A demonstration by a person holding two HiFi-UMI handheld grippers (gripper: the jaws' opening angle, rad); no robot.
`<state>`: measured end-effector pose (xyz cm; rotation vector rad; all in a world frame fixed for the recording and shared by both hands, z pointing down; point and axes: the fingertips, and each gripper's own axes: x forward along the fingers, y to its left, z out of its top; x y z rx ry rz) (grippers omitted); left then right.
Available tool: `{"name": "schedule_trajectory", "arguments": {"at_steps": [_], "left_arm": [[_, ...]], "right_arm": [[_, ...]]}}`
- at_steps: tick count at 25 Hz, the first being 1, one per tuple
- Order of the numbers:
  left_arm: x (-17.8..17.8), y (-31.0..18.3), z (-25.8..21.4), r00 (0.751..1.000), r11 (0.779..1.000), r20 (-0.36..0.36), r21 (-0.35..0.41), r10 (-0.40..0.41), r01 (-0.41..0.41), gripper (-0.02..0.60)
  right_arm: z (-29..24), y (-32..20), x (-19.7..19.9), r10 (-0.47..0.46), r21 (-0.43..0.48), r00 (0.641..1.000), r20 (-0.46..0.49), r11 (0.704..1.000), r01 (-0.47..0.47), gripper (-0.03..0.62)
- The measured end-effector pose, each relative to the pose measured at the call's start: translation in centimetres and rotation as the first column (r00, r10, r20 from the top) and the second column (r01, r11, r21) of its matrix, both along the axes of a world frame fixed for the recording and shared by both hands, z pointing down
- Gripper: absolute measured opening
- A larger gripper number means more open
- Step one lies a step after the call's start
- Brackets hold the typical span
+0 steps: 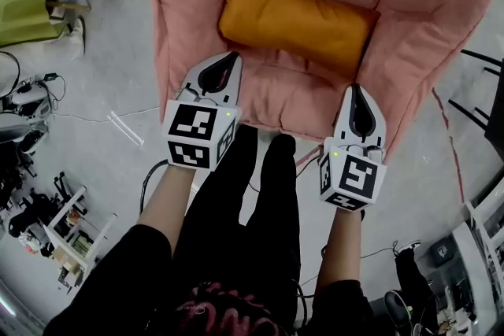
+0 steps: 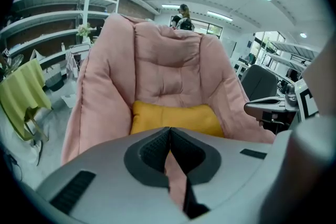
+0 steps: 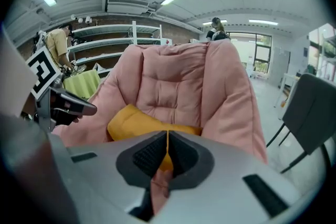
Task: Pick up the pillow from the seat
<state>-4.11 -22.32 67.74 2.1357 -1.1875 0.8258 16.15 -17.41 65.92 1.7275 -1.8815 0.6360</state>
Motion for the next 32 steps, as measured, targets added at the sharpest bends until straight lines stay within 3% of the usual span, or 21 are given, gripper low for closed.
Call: {"name": "schedule_trajectory", "arguments": {"at_steps": [17, 29, 30, 32], "left_arm": [[0.4, 1.4, 5.1, 0.999, 0.999, 0.026, -0.041, 0.028, -0.027, 0.009], [1.7, -1.7, 6.5, 0.998, 0.999, 0.044, -0.035, 0.042, -0.04, 0.012], [1.6, -2.0, 6.7, 0.998, 0.998, 0.042, -0.041, 0.039, -0.037, 0.018], [1.6, -2.7, 6.8, 0.999, 0.999, 0.032, -0.045, 0.023, -0.022, 0.137]], "right_arm": [[5.6, 0.3, -0.5, 0.002, -0.048, 1.0, 0.018, 0.999, -0.001, 0.021], [7.2, -1.8, 1.6, 0.036, -0.078, 0.998, 0.059, 0.996, -0.032, 0.023], [7.4, -2.0, 1.6, 0.037, -0.081, 0.997, 0.067, 0.996, -0.031, 0.023], [7.7, -2.4, 1.8, 0.039, -0.085, 0.996, 0.074, 0.996, -0.033, 0.027]]}}
